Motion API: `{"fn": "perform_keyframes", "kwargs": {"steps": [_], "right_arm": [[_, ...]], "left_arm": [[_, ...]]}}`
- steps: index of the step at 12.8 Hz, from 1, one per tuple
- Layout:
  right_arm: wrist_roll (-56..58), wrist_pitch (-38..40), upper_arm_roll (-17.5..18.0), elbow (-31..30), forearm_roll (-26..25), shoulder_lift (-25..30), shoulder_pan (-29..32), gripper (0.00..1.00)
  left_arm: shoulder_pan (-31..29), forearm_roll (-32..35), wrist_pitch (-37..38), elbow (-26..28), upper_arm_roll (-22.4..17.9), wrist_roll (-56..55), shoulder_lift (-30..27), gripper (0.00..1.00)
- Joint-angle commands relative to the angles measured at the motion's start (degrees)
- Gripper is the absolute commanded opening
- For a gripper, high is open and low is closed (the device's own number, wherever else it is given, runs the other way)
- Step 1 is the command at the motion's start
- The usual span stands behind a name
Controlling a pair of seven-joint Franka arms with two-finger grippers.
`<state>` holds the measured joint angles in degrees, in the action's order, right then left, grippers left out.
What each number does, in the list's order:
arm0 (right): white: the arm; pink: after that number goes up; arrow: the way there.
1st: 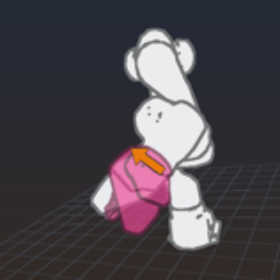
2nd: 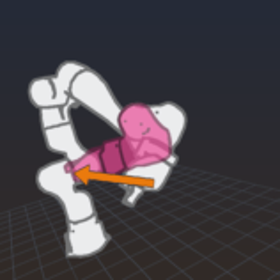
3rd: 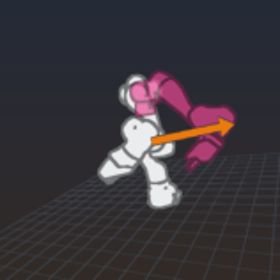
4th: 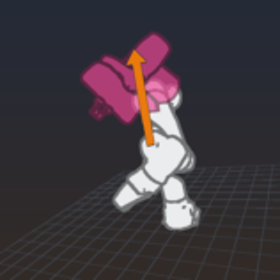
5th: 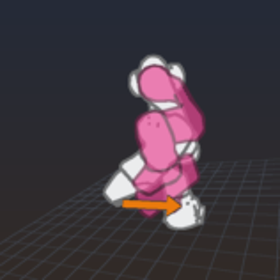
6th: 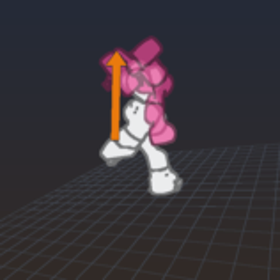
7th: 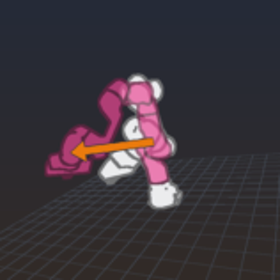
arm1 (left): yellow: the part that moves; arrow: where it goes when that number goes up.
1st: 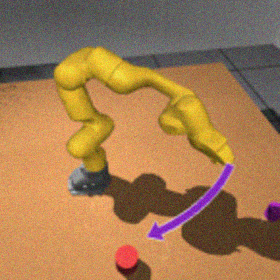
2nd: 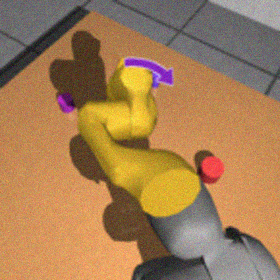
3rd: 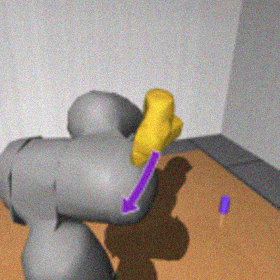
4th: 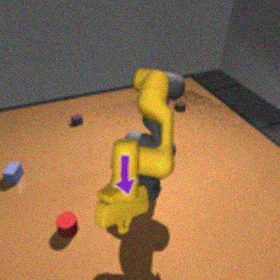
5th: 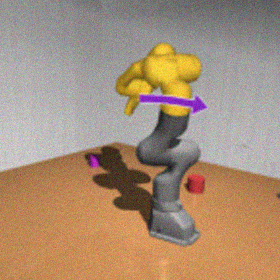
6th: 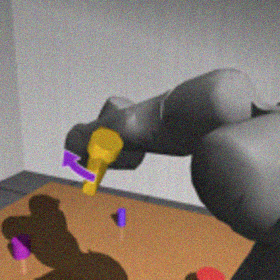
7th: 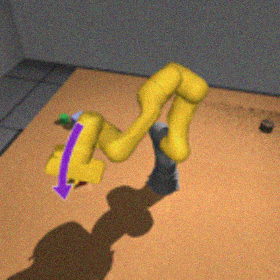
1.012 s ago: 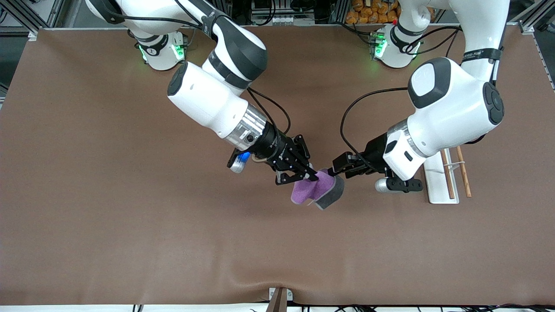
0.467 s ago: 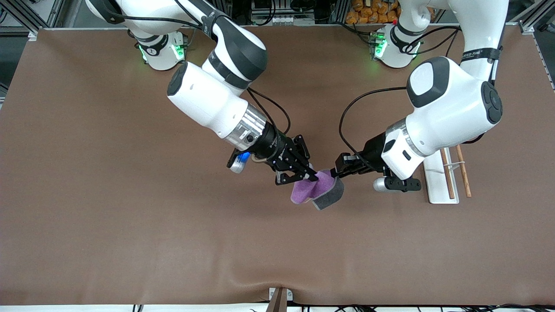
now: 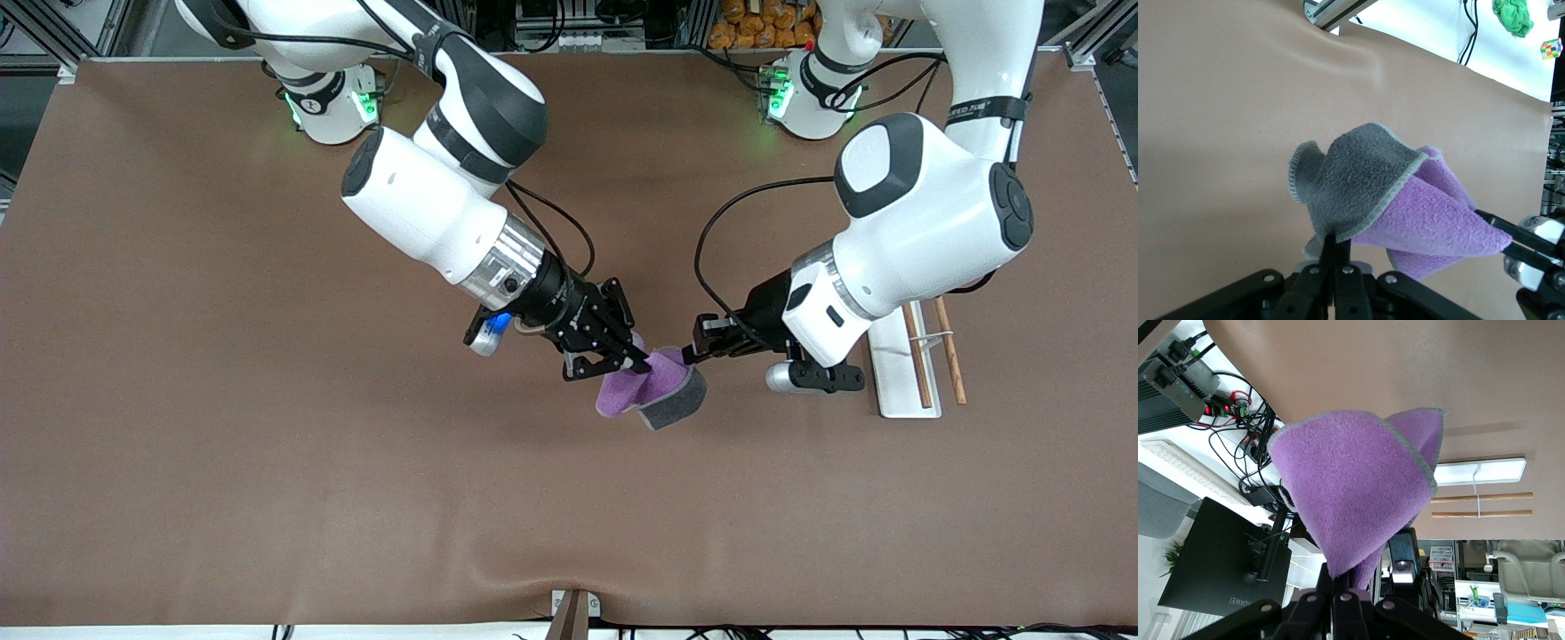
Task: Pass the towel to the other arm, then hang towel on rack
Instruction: 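Open the right gripper while the left gripper pulls the towel away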
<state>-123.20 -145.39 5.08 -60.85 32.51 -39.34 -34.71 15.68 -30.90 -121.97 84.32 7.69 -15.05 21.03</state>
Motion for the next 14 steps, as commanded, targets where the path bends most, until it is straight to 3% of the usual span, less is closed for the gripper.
{"fn": "perform_keyframes", "kwargs": {"steps": [1,3,4,5,6,7,11,14], "right_arm": [[-1.07,-0.24,-0.51,0.29,0.01,0.14,-0.45,0.0],[-1.07,0.02,-0.51,0.29,0.01,0.14,-0.27,0.0],[-1.16,0.2,-0.51,0.29,0.1,0.23,-0.01,0.21],[-1.16,0.37,-0.51,0.29,0.1,0.23,0.17,0.72],[-1.25,0.55,-0.51,0.29,0.19,0.31,0.26,0.91],[-1.25,1.07,-0.51,0.29,0.19,0.31,0.34,0.98],[-0.03,11.76,-0.77,0.29,-0.6,1.71,3.06,1.0],[7.26,24.49,-0.77,0.38,-4.99,3.91,5.26,1.0]], "left_arm": [[-0.56,4.08,0.94,-0.21,-0.22,1.86,-1.78,0.0],[-1.17,4.27,4.18,-0.3,-1.09,3.35,-2.4,0.0],[-2.66,4.27,5.15,-0.21,-1.01,4.75,-3.1,0.0],[-3.19,4.27,6.55,-0.21,-1.01,6.59,-3.28,0.0],[-4.33,4.27,8.05,-0.21,-1.09,8.79,-3.37,0.0],[-5.99,4.27,9.28,-0.21,-0.66,10.64,-3.46,0.0],[-8.64,4.44,14.12,-0.21,-1.09,15.57,-4.25,0.0],[-13.37,4.44,19.99,-0.12,-1.09,23.54,-4.95,0.0]]}}
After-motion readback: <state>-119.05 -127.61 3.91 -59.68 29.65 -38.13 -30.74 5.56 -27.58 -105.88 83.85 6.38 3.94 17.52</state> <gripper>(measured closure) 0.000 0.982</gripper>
